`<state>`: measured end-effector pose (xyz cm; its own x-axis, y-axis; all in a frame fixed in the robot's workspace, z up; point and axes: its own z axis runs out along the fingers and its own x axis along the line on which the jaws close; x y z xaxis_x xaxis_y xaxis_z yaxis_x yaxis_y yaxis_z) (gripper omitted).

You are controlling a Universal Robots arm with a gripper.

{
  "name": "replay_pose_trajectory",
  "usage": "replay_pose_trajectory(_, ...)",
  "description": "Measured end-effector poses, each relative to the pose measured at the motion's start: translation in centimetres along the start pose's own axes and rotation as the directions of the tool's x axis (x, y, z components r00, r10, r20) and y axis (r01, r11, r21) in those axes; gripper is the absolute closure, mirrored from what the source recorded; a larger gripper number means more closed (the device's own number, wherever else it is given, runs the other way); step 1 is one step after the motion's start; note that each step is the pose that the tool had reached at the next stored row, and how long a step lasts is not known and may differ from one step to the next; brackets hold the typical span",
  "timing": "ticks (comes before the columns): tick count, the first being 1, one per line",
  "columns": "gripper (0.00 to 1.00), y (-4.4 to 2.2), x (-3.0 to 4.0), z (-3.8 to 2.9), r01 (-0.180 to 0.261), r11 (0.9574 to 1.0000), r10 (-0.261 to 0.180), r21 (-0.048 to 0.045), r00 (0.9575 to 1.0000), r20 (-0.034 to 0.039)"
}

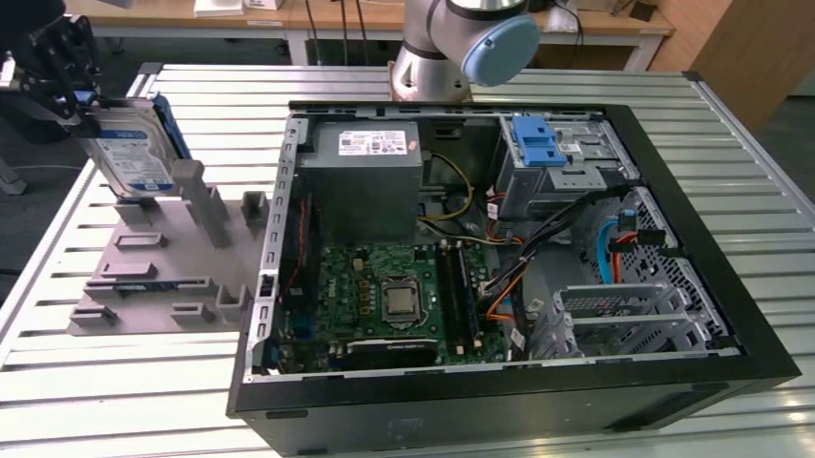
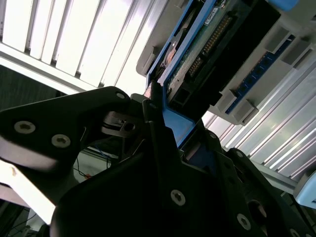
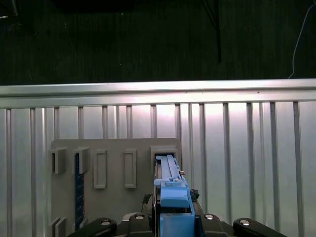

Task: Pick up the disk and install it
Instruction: 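Pick up the disk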

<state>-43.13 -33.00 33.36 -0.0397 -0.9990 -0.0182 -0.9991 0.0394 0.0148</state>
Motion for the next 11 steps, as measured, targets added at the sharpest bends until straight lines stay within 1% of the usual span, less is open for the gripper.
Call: replay_pose_trajectory(11, 0.63, 0.01, -0.01, -0.45, 0.0, 1.0, 0.0, 0.0002, 1.0, 0.0)
